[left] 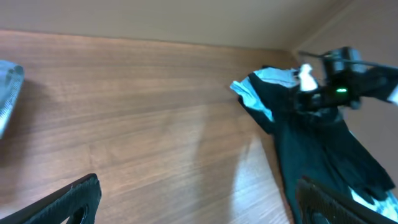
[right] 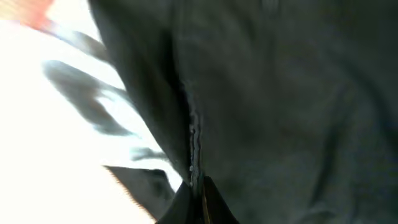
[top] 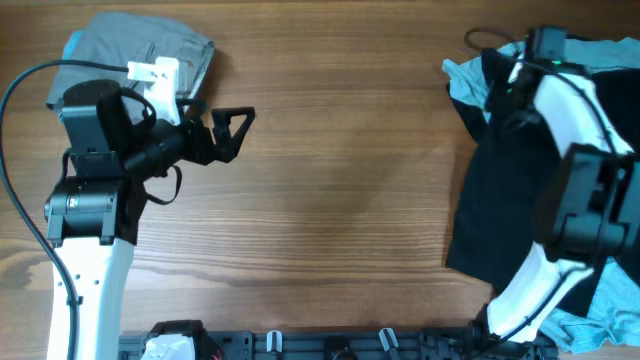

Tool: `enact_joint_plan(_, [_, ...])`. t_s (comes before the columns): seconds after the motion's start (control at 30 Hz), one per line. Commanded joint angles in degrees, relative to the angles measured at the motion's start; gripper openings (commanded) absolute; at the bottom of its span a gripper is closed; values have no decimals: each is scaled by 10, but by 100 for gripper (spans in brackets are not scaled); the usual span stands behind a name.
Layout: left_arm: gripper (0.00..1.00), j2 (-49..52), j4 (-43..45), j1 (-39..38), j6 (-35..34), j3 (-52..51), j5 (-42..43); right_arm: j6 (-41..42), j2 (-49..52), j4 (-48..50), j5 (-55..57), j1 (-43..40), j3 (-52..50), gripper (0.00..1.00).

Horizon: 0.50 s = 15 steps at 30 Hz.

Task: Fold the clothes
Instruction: 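Reach the right gripper to the black shorts' waistband and grasp it, then drag the black shorts left to the table center with the right gripper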

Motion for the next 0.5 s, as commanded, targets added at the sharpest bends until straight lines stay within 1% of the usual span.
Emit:
enact_joint_plan(0.0, [100, -21, 32, 12, 1, 12, -17, -88, -117, 5, -162, -13, 67, 4])
enact_joint_plan(0.07, [100, -35, 47, 27, 1, 12, -47, -103, -178, 2, -206, 5, 88, 4])
enact_joint_plan(0.17, [100, -48, 56, 53, 1, 12, -54, -102, -233, 0, -245, 64, 92, 4])
enact_joint_plan(0.23, [100, -53, 56, 71, 1, 12, -54, -101, -249, -11, -245, 136, 92, 4])
enact_joint_plan(0.33, [100, -55, 53, 99, 1, 12, -53, -101, -230, -39, -245, 314, 87, 4])
enact_joint_plan(0.37, [100, -55, 52, 103, 1, 12, -53, -101, -217, -47, -245, 367, 86, 6])
enact_joint_plan(0.4, [100, -55, 52, 106, 1, 12, -53, -101, -195, -54, -242, 443, 86, 25])
enact_joint_plan(0.43, [100, -56, 52, 107, 1, 12, -54, -99, -176, -56, -221, 502, 86, 54])
enact_joint_plan(0.47, [100, -55, 53, 107, 1, 12, -54, -85, -165, -56, -185, 538, 86, 71])
